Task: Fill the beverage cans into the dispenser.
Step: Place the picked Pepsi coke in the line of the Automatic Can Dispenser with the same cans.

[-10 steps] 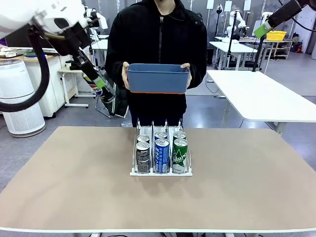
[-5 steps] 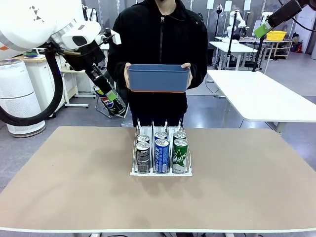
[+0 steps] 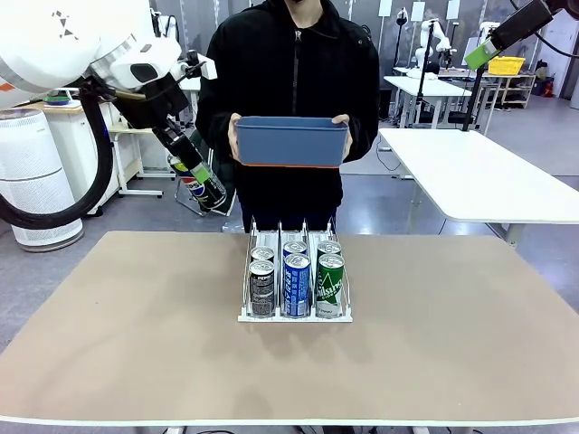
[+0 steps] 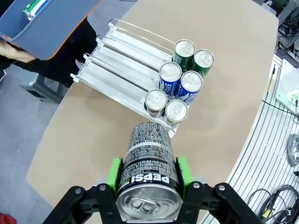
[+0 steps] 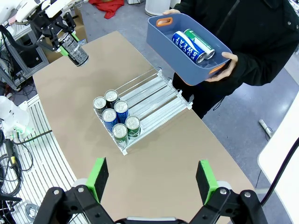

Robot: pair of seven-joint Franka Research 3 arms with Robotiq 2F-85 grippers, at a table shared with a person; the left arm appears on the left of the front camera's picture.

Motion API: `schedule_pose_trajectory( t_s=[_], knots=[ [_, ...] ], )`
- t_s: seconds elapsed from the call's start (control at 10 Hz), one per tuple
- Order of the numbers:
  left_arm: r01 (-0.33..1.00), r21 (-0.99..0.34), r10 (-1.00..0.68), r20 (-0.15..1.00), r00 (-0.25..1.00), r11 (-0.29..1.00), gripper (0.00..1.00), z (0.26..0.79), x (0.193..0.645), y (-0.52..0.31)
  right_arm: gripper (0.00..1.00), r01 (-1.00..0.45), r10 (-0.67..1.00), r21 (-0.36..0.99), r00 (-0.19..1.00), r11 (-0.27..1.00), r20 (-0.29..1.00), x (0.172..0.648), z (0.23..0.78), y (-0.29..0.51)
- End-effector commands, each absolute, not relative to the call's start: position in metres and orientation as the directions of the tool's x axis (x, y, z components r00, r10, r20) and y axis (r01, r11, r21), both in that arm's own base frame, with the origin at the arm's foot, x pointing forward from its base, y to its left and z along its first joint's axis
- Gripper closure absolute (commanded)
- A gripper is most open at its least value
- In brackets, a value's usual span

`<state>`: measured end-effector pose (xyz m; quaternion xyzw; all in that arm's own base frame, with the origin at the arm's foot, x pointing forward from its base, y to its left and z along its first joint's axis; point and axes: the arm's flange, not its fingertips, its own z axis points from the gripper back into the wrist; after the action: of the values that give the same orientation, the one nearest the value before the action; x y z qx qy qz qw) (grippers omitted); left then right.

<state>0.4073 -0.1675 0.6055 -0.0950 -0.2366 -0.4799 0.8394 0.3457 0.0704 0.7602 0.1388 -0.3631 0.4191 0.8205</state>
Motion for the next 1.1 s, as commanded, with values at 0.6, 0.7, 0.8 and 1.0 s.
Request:
schedule_pose_trajectory(
  t_s=[0.6,0.7,0.8,1.0],
  knots=[
    [0.829,0.17,-0.799,0.423,0.427,0.533,0.42,0.549,0.335,-0.233,0.0,-0.789,0.589,-0.078,0.385,0.609,0.71,0.346,0.759,0.071],
    [0.834,0.157,-0.798,0.427,0.426,0.529,0.42,0.539,0.327,-0.242,0.0,-0.789,0.589,-0.078,0.385,0.609,0.71,0.346,0.759,0.071],
    [0.847,0.118,-0.801,0.414,0.432,0.518,0.42,0.525,0.32,-0.249,0.0,-0.789,0.589,-0.078,0.385,0.609,0.71,0.346,0.759,0.071],
    [0.869,0.061,-0.814,0.388,0.432,0.491,0.42,0.492,0.315,-0.262,0.0,-0.789,0.589,-0.078,0.385,0.609,0.71,0.346,0.759,0.071]
  ],
)
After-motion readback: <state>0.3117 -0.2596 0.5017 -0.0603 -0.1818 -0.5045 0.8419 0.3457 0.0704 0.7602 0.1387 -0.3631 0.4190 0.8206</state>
